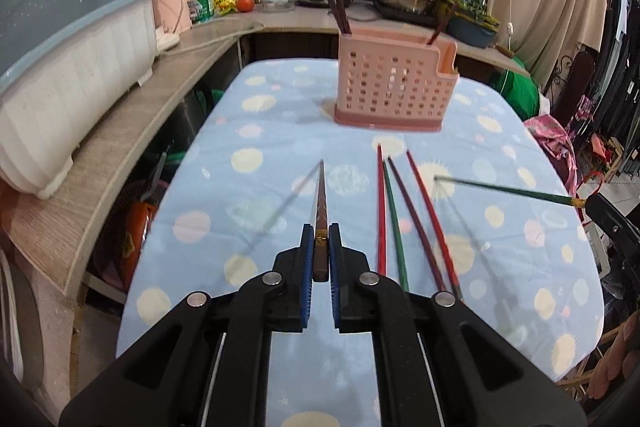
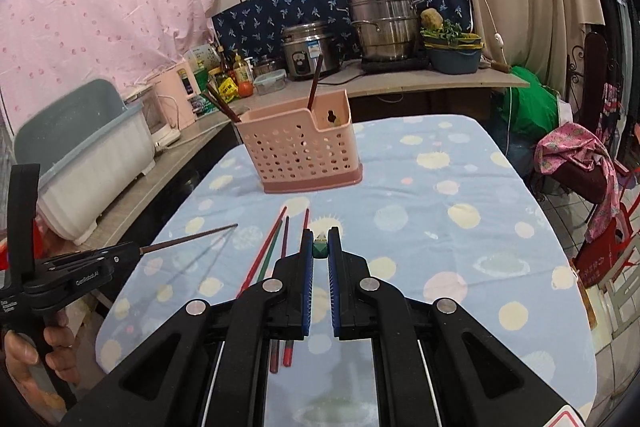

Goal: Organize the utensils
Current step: 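Lift the green and brown chopsticks with both tools and carry them over the pink basket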

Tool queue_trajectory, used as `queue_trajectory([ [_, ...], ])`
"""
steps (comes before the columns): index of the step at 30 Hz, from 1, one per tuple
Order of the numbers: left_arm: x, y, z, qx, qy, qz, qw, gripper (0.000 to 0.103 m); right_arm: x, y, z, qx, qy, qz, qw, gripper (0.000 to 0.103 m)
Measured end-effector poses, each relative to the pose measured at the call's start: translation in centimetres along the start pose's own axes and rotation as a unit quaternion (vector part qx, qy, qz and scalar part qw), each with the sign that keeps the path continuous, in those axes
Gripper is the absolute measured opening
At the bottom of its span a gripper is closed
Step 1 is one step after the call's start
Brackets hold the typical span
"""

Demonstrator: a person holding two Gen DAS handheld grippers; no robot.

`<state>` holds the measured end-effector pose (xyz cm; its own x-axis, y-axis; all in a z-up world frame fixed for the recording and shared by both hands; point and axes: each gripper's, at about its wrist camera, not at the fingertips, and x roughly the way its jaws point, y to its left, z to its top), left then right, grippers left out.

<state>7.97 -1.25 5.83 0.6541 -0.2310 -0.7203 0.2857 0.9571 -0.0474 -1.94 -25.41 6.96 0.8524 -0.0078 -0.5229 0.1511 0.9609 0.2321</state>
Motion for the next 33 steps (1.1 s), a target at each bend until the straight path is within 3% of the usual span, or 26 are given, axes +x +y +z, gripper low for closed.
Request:
queue_trajectory([
  [11,-1.5,-0.4,7.8,0.011,-0.062,0.010,0.9980,0.007,0.4,-0.2,7.0,-0.007,-0.044,0.025,0.999,0.007],
  [20,-2.3,-1.1,13.9,0.005,-0.084,-0.032,0.9959,0.007,1.1,0.4,13.0,-0.002,-0.074,0.061,0.995,0.007],
  [33,-5.1,-3.2,24.5,-0.002,-0.201,-0.032,0.9791,0.007,4.8,2.0,23.8,0.015,-0.161,0.074,0.984,0.007],
])
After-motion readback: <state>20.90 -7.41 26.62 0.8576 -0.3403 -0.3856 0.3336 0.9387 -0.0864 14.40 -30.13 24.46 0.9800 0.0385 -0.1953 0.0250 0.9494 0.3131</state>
